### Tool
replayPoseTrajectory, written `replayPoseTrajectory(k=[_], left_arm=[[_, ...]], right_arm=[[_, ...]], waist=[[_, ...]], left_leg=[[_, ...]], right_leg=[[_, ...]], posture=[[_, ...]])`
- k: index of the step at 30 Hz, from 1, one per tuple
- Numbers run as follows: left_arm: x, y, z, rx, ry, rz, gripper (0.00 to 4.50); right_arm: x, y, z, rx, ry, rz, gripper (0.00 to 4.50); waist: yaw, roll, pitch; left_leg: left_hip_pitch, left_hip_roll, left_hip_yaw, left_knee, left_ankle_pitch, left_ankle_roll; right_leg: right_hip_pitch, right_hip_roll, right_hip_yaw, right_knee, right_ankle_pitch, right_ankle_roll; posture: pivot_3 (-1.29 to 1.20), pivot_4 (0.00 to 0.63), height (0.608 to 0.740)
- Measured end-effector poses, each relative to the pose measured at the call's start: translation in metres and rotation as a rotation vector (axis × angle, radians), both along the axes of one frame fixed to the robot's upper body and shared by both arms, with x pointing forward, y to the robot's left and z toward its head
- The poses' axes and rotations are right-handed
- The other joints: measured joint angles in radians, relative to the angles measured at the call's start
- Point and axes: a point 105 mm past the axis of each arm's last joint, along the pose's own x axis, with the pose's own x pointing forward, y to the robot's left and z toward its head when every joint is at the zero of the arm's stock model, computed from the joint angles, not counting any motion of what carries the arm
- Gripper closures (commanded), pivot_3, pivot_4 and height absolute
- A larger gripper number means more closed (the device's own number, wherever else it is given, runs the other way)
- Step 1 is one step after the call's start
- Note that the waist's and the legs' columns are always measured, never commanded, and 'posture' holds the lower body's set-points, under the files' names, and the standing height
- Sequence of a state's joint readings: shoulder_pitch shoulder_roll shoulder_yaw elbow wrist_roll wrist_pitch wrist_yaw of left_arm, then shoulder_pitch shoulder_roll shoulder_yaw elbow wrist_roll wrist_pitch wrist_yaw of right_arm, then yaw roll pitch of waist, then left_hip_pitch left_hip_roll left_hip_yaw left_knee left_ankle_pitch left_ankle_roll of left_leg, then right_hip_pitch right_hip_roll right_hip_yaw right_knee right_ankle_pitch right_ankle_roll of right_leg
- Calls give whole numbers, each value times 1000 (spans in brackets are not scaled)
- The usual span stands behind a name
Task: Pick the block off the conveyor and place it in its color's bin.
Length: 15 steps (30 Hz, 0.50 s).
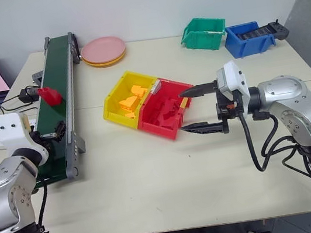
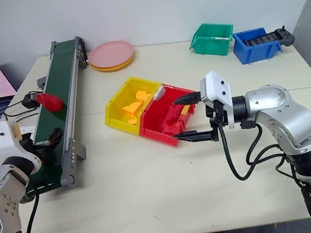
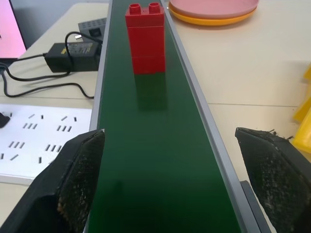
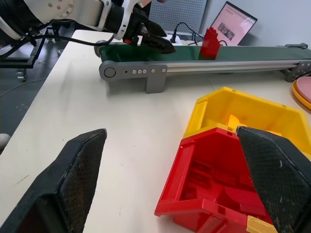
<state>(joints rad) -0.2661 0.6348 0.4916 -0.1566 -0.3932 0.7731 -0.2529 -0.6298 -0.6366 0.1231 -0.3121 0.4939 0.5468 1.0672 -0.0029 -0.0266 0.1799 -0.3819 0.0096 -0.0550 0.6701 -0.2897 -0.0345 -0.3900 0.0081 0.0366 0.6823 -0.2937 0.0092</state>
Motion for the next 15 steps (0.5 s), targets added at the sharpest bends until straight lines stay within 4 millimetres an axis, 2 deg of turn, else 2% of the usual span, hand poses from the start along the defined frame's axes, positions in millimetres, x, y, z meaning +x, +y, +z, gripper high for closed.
replayPoseTrajectory(k=[6,12,15], left_arm=[[3,8,-3,1,20,30,30],[5,7,-3,12,21,31,30],[8,7,-5,9,31,31,460]], right_arm=[[-2,-1,-4,-10,16,-6,0],[-4,-1,-4,-18,11,-2,0],[-5,-1,-4,-21,8,0,0]], waist=[[0,0,0],[0,0,0],[0,0,0]], left_leg=[[0,0,0,0,0,0],[0,0,0,0,0,0],[0,0,0,0,0,0]], right_leg=[[0,0,0,0,0,0],[0,0,0,0,0,0],[0,0,0,0,0,0]], posture=[[0,150,740],[0,150,740],[0,150,740]])
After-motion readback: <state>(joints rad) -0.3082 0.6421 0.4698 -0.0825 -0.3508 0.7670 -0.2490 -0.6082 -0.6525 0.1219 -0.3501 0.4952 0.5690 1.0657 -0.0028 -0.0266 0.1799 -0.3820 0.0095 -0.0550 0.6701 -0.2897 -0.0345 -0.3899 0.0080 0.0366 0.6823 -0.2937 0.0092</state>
